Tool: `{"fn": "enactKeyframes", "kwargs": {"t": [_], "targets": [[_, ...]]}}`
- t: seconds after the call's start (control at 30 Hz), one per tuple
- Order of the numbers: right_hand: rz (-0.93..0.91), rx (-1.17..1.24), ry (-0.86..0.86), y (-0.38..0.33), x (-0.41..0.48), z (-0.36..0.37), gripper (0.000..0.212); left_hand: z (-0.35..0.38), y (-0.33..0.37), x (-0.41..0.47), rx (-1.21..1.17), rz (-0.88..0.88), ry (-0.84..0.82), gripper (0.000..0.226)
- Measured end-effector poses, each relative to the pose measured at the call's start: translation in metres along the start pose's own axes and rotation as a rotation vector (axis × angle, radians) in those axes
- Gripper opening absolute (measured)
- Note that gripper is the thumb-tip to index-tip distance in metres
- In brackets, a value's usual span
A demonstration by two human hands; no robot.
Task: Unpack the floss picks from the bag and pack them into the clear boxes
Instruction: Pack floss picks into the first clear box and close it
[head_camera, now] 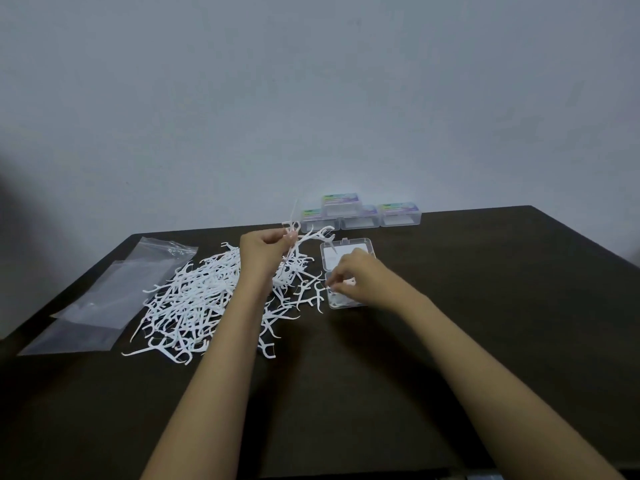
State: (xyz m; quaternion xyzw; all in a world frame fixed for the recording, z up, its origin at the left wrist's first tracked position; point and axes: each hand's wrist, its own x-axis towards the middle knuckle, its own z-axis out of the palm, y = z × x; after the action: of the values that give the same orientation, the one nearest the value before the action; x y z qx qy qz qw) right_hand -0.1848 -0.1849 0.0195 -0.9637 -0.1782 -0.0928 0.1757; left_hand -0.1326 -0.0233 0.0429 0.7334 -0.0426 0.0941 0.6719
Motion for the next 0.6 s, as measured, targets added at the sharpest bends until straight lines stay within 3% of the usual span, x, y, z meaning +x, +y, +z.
{"fn": "enactKeyframes", "kwargs": {"t": [0.07, 0.17, 0.3, 0.37, 0.47, 0.53, 0.6], "targets": [[-0.097, -0.177, -0.046, -0.011, 0.004, 0.011, 0.023, 0.006, -0.004, 0.002, -0.054, -0.035, 0.03, 0.02], [-0.273, -0.466, 0.156, -0.024, 0.009, 0.028, 0.014, 0.012, -0.01, 0.005, -0.139, -0.057, 0.058, 0.024], [-0.211, -0.573, 0.261, -0.03, 0.015, 0.042, 0.01, 0.018, -0.017, 0.005, -0.233, -0.057, 0.098, 0.026], [-0.112, -0.454, 0.349, -0.029, 0.015, 0.04, 0.006, 0.018, -0.02, 0.005, -0.273, -0.066, 0.098, 0.027], [0.156, -0.048, 0.648, -0.017, 0.012, 0.023, 0.013, 0.014, -0.02, 0.004, -0.296, -0.119, 0.03, 0.026], [0.3, 0.233, 0.642, -0.01, 0.006, 0.006, 0.022, 0.012, -0.019, 0.004, -0.307, -0.157, -0.035, 0.025], [0.362, 0.514, 0.533, -0.002, 0.002, -0.001, 0.049, 0.013, -0.017, 0.003, -0.318, -0.179, -0.09, 0.017]]}}
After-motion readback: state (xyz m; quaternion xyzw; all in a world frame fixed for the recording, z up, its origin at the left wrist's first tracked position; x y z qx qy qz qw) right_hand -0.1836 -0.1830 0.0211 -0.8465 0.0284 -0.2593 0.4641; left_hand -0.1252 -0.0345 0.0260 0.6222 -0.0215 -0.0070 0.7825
